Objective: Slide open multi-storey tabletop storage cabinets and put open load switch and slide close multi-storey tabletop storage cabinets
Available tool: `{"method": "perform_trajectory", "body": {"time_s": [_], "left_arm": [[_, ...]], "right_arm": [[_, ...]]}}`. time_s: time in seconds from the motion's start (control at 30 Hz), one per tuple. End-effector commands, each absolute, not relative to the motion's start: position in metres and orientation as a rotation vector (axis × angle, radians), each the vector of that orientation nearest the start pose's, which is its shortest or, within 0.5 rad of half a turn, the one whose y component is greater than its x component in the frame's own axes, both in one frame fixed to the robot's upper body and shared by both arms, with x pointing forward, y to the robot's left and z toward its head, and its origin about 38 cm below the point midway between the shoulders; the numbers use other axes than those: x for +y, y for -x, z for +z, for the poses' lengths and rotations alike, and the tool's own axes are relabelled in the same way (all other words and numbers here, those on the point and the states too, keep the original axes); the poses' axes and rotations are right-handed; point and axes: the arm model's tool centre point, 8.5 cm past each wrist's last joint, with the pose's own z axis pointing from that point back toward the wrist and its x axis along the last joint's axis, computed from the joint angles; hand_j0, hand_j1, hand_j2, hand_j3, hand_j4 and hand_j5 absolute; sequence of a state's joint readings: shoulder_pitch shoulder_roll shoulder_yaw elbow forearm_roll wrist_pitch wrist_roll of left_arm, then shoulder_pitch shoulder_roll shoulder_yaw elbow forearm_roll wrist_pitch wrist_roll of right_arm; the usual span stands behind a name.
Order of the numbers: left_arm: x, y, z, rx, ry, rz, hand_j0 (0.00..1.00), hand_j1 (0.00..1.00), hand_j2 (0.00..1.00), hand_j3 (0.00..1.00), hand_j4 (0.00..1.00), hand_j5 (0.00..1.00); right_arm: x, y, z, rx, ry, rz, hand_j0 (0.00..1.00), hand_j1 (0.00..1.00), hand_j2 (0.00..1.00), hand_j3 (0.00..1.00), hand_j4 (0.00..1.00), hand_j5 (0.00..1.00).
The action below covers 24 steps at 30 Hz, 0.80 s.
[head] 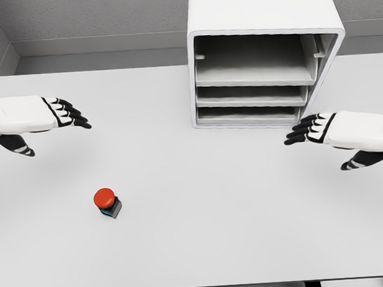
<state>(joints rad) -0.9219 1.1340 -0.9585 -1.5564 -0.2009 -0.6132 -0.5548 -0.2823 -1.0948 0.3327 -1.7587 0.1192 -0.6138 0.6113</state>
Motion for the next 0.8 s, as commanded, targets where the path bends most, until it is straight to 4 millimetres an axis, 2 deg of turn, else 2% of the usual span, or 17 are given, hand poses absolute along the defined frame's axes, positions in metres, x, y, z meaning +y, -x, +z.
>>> {"method": "perform_trajectory", "body": {"time_s": [0.0, 0.1, 0.17, 0.2, 0.23, 0.27, 0.4, 0.5, 0.53, 0.67, 0.77], "left_arm": [[0.349, -0.408, 0.277, -1.212, -0.397, -2.264, 1.0, 1.0, 1.0, 1.0, 1.0, 1.0], [0.346, -0.406, 0.277, -1.216, -0.392, -2.271, 1.0, 1.0, 1.0, 1.0, 1.0, 1.0], [0.338, -0.393, 0.241, -1.148, -0.269, -2.316, 1.0, 1.0, 1.0, 1.0, 1.0, 1.0], [0.328, -0.386, 0.237, -1.156, -0.235, -2.347, 1.0, 1.0, 1.0, 1.0, 1.0, 1.0], [0.332, -0.383, 0.237, -1.141, -0.236, -2.347, 1.0, 1.0, 1.0, 1.0, 1.0, 1.0], [0.332, -0.382, 0.235, -1.138, -0.231, -2.347, 1.0, 1.0, 1.0, 1.0, 1.0, 1.0], [0.328, -0.371, 0.222, -1.115, -0.172, -2.37, 1.0, 1.0, 1.0, 1.0, 1.0, 1.0], [0.322, -0.37, 0.218, -1.122, -0.15, -2.374, 1.0, 1.0, 1.0, 1.0, 1.0, 1.0], [0.315, -0.37, 0.213, -1.133, -0.13, -2.382, 1.0, 1.0, 1.0, 1.0, 1.0, 1.0], [0.294, -0.371, 0.202, -1.146, -0.071, -2.415, 1.0, 1.0, 1.0, 1.0, 1.0, 1.0], [0.29, -0.37, 0.198, -1.147, -0.052, -2.416, 1.0, 1.0, 1.0, 1.0, 1.0, 1.0]], "right_arm": [[-0.343, -0.345, 0.242, -1.419, 0.213, 2.083, 1.0, 1.0, 1.0, 1.0, 1.0, 1.0], [-0.333, -0.35, 0.249, -1.474, 0.223, 2.074, 1.0, 1.0, 1.0, 1.0, 1.0, 1.0], [-0.318, -0.356, 0.251, -1.525, 0.208, 2.08, 1.0, 1.0, 1.0, 1.0, 1.0, 1.0], [-0.303, -0.36, 0.247, -1.54, 0.181, 2.111, 1.0, 1.0, 1.0, 1.0, 1.0, 1.0], [-0.286, -0.363, 0.244, -1.543, 0.166, 2.162, 1.0, 1.0, 1.0, 1.0, 1.0, 1.0], [-0.278, -0.366, 0.245, -1.553, 0.162, 2.182, 1.0, 1.0, 1.0, 1.0, 1.0, 1.0], [-0.272, -0.376, 0.271, -1.609, 0.228, 2.194, 1.0, 1.0, 1.0, 1.0, 1.0, 1.0], [-0.272, -0.379, 0.278, -1.626, 0.244, 2.191, 1.0, 1.0, 1.0, 1.0, 1.0, 1.0], [-0.269, -0.38, 0.28, -1.639, 0.244, 2.189, 1.0, 1.0, 1.0, 1.0, 1.0, 1.0], [-0.268, -0.4, 0.29, -1.582, 0.324, 2.035, 1.0, 1.0, 1.0, 1.0, 1.0, 1.0], [-0.27, -0.416, 0.295, -1.527, 0.369, 1.91, 1.0, 1.0, 1.0, 1.0, 1.0, 1.0]]}}
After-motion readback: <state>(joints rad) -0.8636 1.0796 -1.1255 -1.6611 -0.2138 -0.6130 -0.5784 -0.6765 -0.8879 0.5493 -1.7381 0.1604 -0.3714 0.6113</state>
